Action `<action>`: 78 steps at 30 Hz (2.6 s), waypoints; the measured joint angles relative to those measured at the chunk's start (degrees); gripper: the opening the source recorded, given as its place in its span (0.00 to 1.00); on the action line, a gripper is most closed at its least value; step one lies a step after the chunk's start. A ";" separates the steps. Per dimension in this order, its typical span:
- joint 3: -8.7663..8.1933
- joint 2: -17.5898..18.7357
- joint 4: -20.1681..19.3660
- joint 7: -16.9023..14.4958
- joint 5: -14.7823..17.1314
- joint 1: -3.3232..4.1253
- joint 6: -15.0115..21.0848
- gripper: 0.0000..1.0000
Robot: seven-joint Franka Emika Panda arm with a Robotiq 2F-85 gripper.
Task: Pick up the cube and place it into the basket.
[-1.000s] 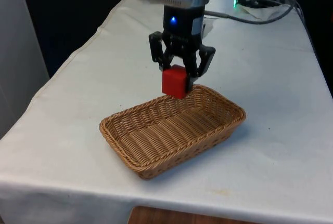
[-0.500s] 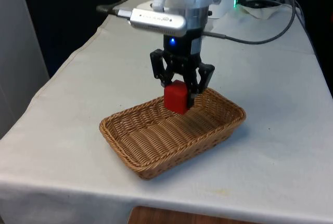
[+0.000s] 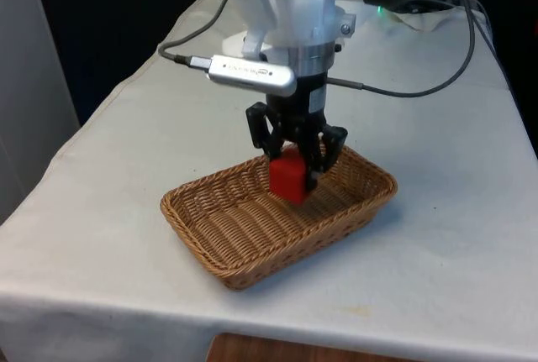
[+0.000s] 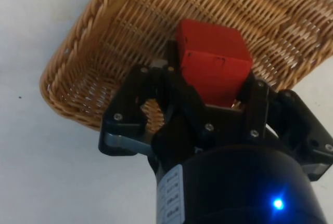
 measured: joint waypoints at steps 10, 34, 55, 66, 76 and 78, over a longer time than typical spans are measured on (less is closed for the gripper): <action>0.00 1.32 0.46 -0.69 1.72 0.00 0.29 0.01; 0.00 4.18 2.75 -0.74 2.52 -0.11 1.03 0.69; -0.57 2.41 3.72 -0.74 2.52 0.00 -1.43 1.00; -0.97 -0.23 3.72 -0.74 2.46 0.17 -3.55 1.00; -1.43 -2.46 2.06 -1.20 2.46 0.11 -4.76 1.00; -1.49 -3.61 0.80 -1.43 2.46 0.11 -4.70 1.00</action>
